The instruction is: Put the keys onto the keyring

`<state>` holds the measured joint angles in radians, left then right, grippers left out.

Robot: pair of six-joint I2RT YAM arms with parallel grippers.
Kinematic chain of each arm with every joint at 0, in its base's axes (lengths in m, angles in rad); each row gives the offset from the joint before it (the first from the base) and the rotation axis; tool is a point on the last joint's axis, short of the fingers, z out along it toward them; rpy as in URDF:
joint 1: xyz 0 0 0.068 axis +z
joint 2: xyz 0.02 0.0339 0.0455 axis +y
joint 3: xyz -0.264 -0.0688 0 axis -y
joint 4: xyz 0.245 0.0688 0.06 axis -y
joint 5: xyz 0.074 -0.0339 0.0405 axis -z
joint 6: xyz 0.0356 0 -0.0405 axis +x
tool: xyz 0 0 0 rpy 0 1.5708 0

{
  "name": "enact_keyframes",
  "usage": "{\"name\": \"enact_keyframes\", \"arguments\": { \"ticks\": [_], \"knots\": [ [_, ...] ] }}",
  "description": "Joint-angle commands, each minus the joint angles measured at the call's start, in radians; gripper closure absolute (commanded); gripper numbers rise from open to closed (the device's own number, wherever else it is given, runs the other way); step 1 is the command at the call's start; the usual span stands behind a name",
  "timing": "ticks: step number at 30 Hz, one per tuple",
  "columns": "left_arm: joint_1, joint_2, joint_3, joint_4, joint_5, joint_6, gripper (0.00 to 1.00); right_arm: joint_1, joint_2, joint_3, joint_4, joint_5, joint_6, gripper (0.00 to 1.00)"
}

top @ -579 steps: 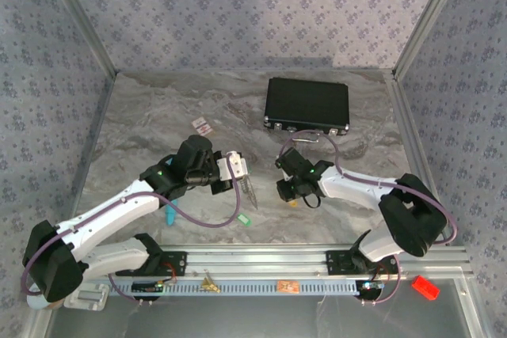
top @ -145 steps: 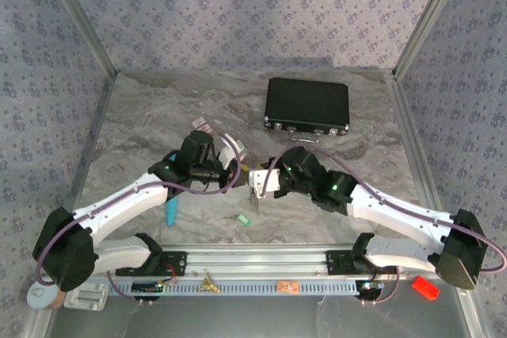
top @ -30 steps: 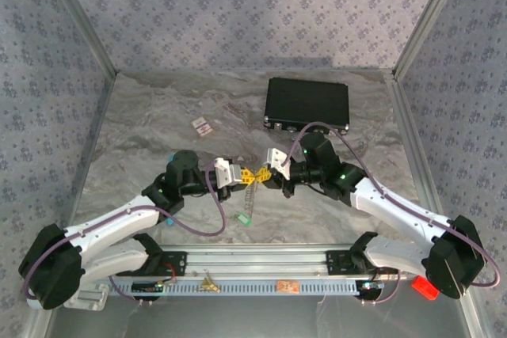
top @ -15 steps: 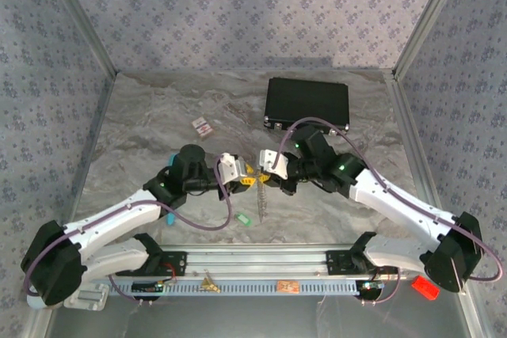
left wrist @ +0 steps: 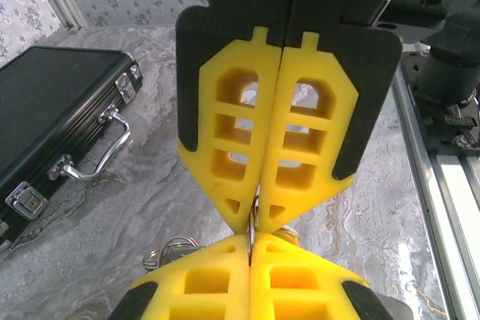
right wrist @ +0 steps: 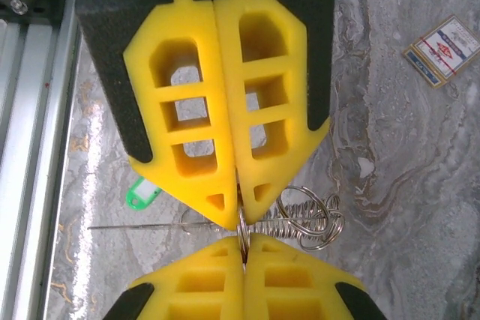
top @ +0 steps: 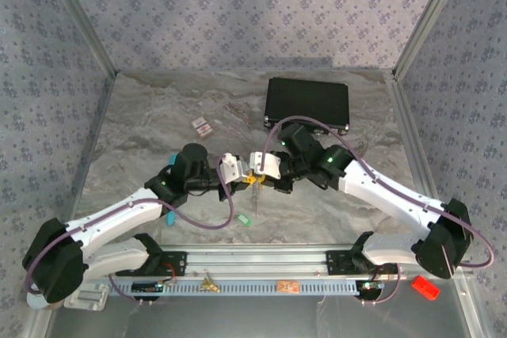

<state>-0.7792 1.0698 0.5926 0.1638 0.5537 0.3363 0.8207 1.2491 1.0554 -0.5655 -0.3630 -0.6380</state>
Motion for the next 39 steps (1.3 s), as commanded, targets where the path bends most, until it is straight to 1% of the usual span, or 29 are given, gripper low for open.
{"name": "enact_keyframes", "arguments": {
  "ticks": [1,2,5,7,9,16,20,23,26,27,28,30,31,32,35,39],
  "knots": [
    [-0.001,-0.018,0.001,0.046,0.014,0.011,1.0,-0.051,-0.07,-0.043,0.078,-0.133,0.072,0.7],
    [-0.001,-0.029,-0.024,0.09,0.013,0.001,1.0,-0.077,-0.1,-0.095,0.139,-0.176,0.109,0.66],
    [0.001,-0.045,-0.089,0.239,0.012,-0.037,1.0,-0.118,-0.164,-0.232,0.329,-0.271,0.207,0.65],
    [0.003,-0.044,-0.101,0.279,0.023,-0.052,1.0,-0.123,-0.175,-0.276,0.417,-0.296,0.247,0.65],
    [0.003,-0.039,-0.11,0.318,0.033,-0.07,1.0,-0.123,-0.175,-0.298,0.464,-0.313,0.266,0.65],
    [0.003,-0.024,-0.125,0.372,0.054,-0.095,1.0,-0.122,-0.156,-0.33,0.507,-0.333,0.279,0.67],
    [0.001,-0.021,-0.128,0.389,0.07,-0.107,1.0,-0.121,-0.143,-0.333,0.529,-0.327,0.283,0.73],
    [0.002,-0.023,-0.129,0.388,0.075,-0.111,1.0,-0.121,-0.14,-0.331,0.536,-0.337,0.283,0.81],
    [0.003,-0.022,-0.13,0.391,0.077,-0.116,1.0,-0.122,-0.14,-0.328,0.532,-0.346,0.28,0.92],
    [0.002,-0.021,-0.129,0.391,0.076,-0.117,1.0,-0.122,-0.142,-0.325,0.529,-0.352,0.277,0.99],
    [0.002,-0.019,-0.129,0.389,0.075,-0.118,1.0,-0.123,-0.142,-0.32,0.521,-0.353,0.273,1.0],
    [0.002,-0.018,-0.121,0.363,0.052,-0.12,1.0,-0.12,-0.144,-0.301,0.474,-0.347,0.248,1.0],
    [0.002,-0.017,-0.113,0.337,0.035,-0.119,0.96,-0.118,-0.146,-0.286,0.438,-0.338,0.227,1.0],
    [0.002,-0.018,-0.103,0.301,0.025,-0.109,0.9,-0.114,-0.148,-0.267,0.398,-0.322,0.202,1.0],
    [0.002,-0.018,-0.067,0.187,0.018,-0.064,0.83,-0.095,-0.139,-0.2,0.258,-0.259,0.114,1.0],
    [-0.002,-0.008,-0.028,0.093,0.011,-0.013,0.82,-0.058,-0.1,-0.109,0.1,-0.181,0.015,1.0]
  ]
}}
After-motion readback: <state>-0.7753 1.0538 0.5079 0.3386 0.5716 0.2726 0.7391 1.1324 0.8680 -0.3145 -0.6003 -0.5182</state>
